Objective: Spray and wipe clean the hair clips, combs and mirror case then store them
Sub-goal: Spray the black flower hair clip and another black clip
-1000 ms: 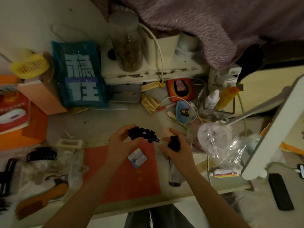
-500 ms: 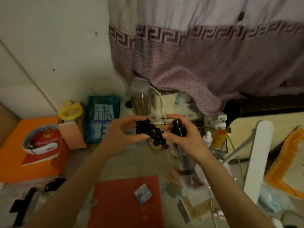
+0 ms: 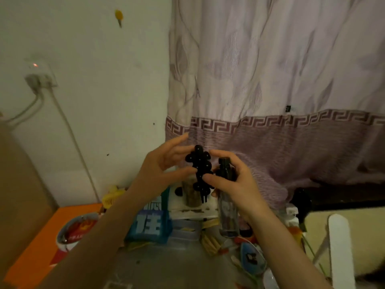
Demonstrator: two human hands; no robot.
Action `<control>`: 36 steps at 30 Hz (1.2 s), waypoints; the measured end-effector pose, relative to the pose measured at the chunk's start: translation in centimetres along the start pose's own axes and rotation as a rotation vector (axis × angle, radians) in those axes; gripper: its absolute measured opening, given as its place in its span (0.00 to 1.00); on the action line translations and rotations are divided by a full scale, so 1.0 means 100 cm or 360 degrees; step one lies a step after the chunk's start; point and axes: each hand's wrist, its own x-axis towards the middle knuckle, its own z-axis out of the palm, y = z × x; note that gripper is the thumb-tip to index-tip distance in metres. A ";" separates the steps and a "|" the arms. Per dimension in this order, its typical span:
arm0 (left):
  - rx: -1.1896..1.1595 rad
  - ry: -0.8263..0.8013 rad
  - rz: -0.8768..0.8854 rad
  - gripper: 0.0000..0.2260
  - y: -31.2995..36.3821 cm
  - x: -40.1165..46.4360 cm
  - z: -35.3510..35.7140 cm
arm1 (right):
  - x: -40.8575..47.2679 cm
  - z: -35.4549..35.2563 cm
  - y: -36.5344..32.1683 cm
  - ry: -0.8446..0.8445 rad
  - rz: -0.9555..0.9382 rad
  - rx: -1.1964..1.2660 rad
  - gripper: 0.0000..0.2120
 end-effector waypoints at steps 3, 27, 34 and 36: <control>-0.0193 0.0177 -0.0062 0.31 0.014 0.003 -0.001 | 0.004 0.009 -0.009 0.0150 -0.0105 0.0065 0.27; -0.0433 0.0340 -0.0053 0.13 0.038 0.036 -0.001 | 0.039 0.020 -0.046 0.0482 -0.0414 0.0257 0.15; -0.0464 0.0413 0.0018 0.09 0.047 0.044 -0.007 | 0.043 0.018 -0.051 0.0518 -0.0431 0.0235 0.23; -0.0471 0.0446 0.0028 0.09 0.051 0.046 -0.010 | 0.043 0.015 -0.053 0.0516 -0.0418 0.0250 0.30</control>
